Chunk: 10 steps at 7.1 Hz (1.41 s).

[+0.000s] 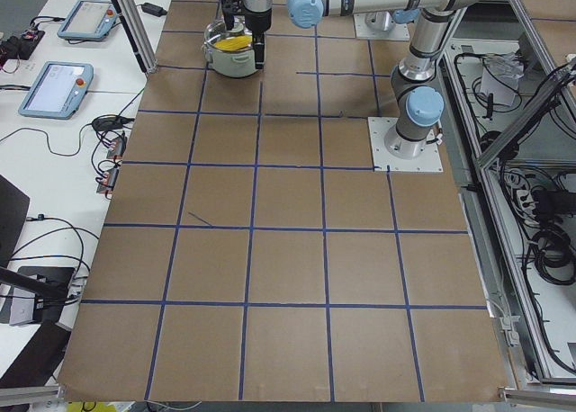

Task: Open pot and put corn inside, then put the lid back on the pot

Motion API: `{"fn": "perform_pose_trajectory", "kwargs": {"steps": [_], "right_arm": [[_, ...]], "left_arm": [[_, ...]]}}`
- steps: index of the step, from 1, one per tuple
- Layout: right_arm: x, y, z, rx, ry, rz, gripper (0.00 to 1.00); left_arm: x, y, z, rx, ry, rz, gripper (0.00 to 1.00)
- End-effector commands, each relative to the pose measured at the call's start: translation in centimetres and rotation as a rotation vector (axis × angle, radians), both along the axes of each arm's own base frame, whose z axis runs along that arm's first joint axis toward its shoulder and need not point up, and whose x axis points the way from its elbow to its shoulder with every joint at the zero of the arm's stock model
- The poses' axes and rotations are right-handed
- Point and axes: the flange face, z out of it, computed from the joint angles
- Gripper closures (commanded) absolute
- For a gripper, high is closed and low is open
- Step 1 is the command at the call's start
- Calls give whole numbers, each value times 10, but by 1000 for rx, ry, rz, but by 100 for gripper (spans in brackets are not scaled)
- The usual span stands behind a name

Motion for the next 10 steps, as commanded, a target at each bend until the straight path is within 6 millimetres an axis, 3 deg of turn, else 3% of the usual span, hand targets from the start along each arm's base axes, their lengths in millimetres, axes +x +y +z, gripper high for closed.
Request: {"fn": "perform_pose_trajectory", "kwargs": {"steps": [1, 2, 4, 6, 7, 9, 10], "right_arm": [[-38, -4, 28, -34, -3, -29, 0], [-61, -9, 30, -13, 4, -22, 1], [-103, -1, 52, 28, 11, -3, 1], [-122, 9, 73, 25, 12, 0, 1], [-123, 20, 75, 29, 12, 0, 1], [-130, 73, 83, 69, 12, 0, 1], [-143, 93, 80, 83, 4, -12, 1]], "left_arm": [[0, 0, 0, 1, 1, 0, 0], [0, 0, 0, 1, 2, 0, 0], [0, 0, 0, 1, 2, 0, 0], [0, 1, 0, 2, 2, 0, 0], [0, 1, 0, 4, 2, 0, 0], [0, 0, -1, 5, 2, 0, 0], [0, 0, -1, 5, 2, 0, 0]]}}
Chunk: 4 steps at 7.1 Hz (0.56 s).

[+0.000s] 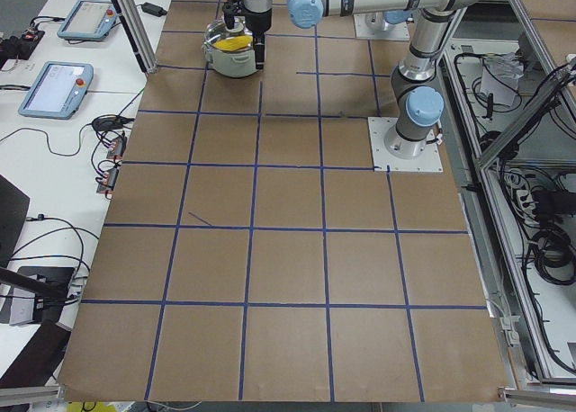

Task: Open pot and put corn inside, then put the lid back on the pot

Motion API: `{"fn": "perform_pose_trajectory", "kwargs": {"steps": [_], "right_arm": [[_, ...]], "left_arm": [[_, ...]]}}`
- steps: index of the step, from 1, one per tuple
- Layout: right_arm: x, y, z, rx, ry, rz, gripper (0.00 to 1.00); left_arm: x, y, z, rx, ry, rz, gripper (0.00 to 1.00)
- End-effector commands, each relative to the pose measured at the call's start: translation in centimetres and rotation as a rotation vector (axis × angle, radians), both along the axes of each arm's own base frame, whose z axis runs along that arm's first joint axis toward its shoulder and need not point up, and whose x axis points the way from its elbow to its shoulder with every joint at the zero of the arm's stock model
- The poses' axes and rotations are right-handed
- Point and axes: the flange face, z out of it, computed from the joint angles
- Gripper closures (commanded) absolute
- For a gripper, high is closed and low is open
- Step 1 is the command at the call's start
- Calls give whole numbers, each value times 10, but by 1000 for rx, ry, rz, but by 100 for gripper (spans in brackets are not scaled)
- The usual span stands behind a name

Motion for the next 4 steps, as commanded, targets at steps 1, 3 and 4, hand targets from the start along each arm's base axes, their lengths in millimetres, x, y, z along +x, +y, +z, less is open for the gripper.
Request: {"fn": "perform_pose_trajectory", "kwargs": {"steps": [1, 3, 4], "right_arm": [[-23, 46, 1, 28, -3, -29, 1], [-27, 80, 3, 37, 5, -37, 1], [-26, 100, 3, 34, 6, -42, 1]], "left_arm": [[0, 0, 1, -1, 0, 0, 0], [0, 0, 1, -1, 0, 0, 0], [0, 0, 1, -1, 0, 0, 0]]}}
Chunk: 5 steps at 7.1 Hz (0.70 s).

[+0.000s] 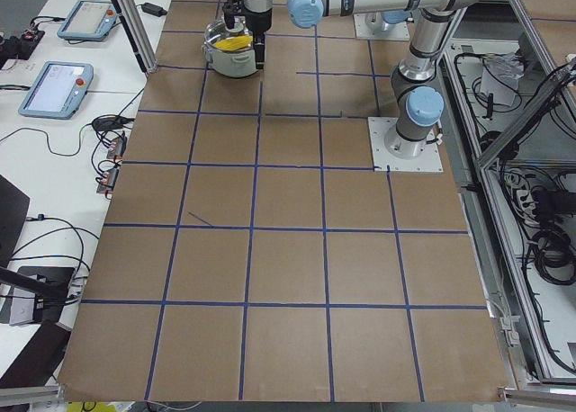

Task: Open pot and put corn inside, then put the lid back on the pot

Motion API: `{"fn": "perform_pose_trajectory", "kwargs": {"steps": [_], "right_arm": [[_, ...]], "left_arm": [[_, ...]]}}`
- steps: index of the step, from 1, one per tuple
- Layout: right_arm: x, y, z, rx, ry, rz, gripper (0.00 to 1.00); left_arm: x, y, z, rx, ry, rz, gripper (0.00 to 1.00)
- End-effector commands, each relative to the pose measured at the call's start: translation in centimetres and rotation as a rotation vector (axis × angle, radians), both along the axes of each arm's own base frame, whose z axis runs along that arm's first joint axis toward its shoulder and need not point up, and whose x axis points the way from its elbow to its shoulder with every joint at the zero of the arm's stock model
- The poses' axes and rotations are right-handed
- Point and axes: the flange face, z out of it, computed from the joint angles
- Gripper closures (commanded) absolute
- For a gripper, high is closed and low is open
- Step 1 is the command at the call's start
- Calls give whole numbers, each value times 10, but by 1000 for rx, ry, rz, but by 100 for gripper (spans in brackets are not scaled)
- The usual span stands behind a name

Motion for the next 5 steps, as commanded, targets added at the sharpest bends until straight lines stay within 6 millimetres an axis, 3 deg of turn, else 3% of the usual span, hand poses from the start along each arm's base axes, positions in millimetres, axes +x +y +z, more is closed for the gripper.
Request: {"fn": "perform_pose_trajectory", "kwargs": {"steps": [1, 5], "right_arm": [[1, 39, -1, 5, 5, -9, 1], [0, 58, 2, 63, 7, -10, 1]], "left_arm": [[0, 0, -1, 1, 0, 0, 0], [0, 0, -1, 2, -1, -1, 0]]}}
